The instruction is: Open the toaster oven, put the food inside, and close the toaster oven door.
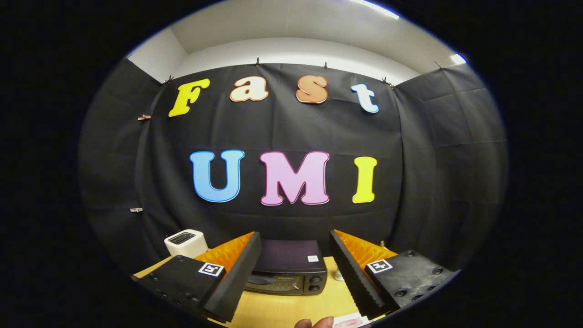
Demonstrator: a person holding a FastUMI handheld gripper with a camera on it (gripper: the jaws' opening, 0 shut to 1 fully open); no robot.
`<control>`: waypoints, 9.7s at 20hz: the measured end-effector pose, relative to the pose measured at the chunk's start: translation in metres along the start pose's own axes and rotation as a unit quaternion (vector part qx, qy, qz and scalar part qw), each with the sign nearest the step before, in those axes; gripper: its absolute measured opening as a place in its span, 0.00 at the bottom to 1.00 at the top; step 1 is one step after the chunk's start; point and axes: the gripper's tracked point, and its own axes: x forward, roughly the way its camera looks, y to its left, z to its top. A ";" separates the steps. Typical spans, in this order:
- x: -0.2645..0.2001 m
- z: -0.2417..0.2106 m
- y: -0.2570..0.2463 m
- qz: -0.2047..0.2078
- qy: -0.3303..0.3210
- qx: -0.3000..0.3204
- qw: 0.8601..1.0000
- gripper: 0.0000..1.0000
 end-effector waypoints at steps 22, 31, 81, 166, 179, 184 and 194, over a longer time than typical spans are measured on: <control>0.144 -0.243 0.078 -0.028 0.241 0.018 0.970 0.98; 0.079 -0.267 0.079 -0.027 0.273 0.022 0.962 0.98; -0.116 -0.382 -0.242 -0.004 0.661 0.047 0.749 0.96; 0.120 -0.362 0.063 -0.341 0.308 0.645 0.610 0.05; 0.102 -0.346 0.077 -0.284 0.343 0.664 0.601 0.62; 0.062 -0.317 0.092 -0.196 0.407 0.606 0.655 0.99; -0.044 -0.340 0.073 -0.026 0.494 0.215 0.842 0.99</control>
